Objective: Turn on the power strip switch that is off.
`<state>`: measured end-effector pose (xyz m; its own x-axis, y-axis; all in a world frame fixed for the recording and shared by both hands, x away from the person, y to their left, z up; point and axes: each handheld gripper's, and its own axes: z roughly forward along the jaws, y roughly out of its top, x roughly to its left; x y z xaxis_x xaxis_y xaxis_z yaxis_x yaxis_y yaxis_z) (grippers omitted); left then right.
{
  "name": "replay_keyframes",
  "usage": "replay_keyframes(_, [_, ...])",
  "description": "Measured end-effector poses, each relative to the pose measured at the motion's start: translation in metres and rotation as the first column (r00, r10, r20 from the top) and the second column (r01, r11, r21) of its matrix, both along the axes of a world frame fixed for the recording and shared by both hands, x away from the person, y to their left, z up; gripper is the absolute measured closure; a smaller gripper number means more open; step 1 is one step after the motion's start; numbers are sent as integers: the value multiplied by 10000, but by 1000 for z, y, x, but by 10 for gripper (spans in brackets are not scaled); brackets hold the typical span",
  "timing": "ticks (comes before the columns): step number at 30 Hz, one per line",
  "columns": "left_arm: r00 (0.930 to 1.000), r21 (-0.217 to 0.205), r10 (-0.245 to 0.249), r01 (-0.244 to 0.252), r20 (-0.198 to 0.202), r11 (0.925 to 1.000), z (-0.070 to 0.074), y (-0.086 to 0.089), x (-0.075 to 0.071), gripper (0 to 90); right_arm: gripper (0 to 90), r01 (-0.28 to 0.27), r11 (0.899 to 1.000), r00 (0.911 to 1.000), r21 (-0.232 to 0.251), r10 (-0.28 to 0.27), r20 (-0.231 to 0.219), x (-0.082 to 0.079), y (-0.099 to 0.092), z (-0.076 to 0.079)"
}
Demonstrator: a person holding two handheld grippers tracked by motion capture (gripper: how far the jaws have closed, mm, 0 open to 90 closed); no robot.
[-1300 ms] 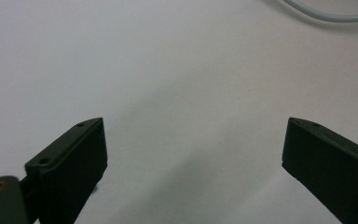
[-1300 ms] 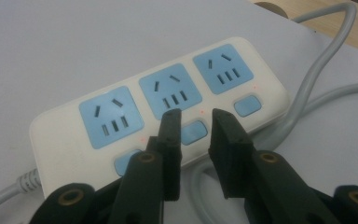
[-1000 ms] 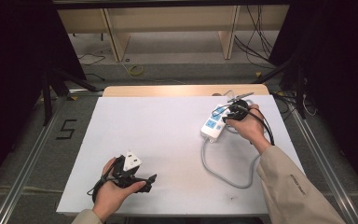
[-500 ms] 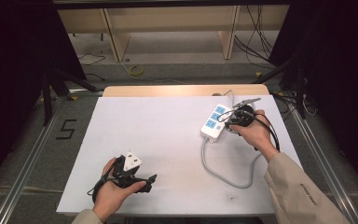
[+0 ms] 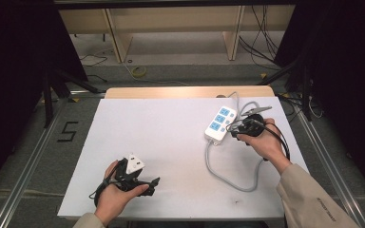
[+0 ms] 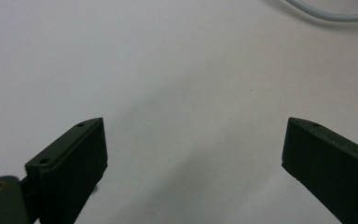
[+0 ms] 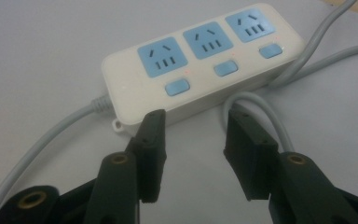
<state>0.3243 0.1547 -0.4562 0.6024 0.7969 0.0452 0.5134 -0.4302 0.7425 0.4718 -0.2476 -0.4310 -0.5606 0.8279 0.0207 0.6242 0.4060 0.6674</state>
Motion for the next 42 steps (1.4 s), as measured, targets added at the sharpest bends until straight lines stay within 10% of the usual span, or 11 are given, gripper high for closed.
replay_keyframes(42, [10000,4,34,-34,71,10000,1,0,-1,63,403,-831,9887,9941,1248,734,800,-117,-35,-16])
